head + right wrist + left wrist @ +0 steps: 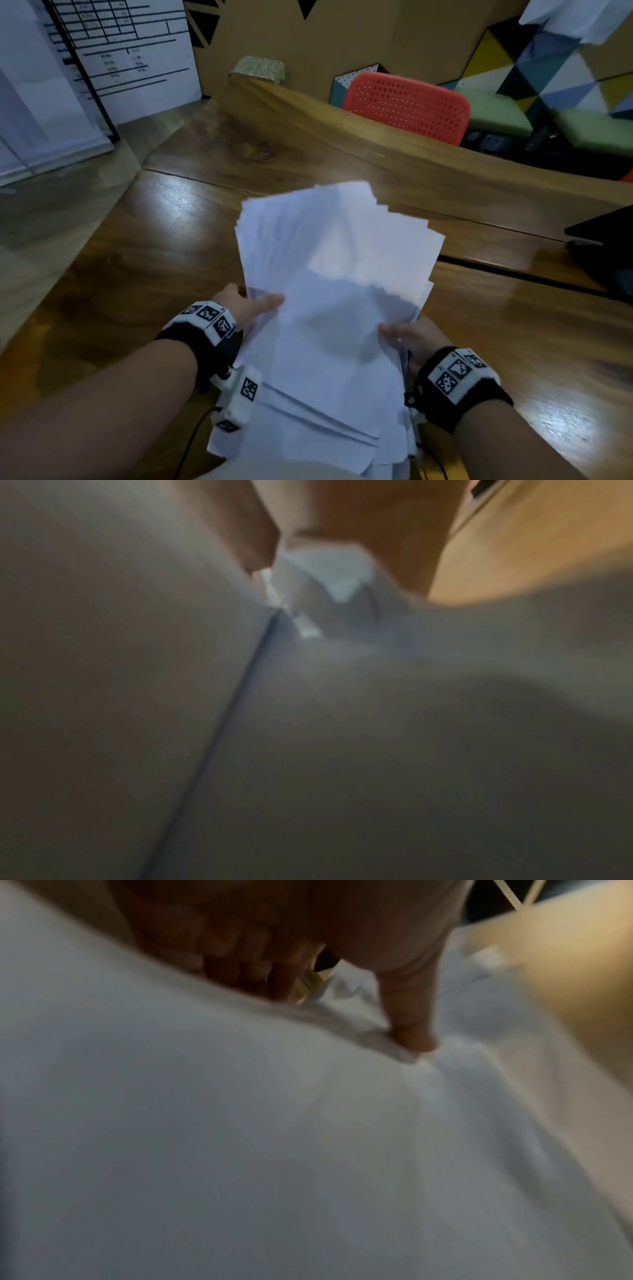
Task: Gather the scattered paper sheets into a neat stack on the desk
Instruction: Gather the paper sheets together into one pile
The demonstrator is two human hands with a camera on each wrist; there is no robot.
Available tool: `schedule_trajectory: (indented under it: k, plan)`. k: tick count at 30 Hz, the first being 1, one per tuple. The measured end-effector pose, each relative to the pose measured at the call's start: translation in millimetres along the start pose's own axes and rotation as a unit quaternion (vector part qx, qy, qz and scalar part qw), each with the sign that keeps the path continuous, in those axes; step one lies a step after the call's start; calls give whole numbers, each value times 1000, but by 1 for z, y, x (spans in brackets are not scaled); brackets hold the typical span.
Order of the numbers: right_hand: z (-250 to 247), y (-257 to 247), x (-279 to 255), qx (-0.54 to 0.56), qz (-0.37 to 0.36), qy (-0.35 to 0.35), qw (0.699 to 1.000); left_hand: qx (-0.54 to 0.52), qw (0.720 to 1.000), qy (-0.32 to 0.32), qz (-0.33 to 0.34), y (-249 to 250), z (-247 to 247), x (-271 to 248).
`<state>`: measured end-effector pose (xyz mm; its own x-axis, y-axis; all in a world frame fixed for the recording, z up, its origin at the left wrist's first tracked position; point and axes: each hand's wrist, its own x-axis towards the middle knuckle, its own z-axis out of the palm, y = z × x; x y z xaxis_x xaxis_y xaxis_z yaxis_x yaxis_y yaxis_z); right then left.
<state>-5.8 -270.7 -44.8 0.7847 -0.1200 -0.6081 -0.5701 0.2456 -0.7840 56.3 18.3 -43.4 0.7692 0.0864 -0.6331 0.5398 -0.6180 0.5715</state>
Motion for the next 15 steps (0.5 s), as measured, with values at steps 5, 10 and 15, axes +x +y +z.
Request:
schedule_trajectory:
  k: [5,10,15]
  plan:
    - [-17,-20,0,-41,5,-32,999,-148,985,-69,47,12,-3,-7]
    - [9,3,7,-278,20,155,948,96,994,4,49,15,25,-7]
    - [25,8,2,-266,19,157,951,129,990,30,44,14,41,-17]
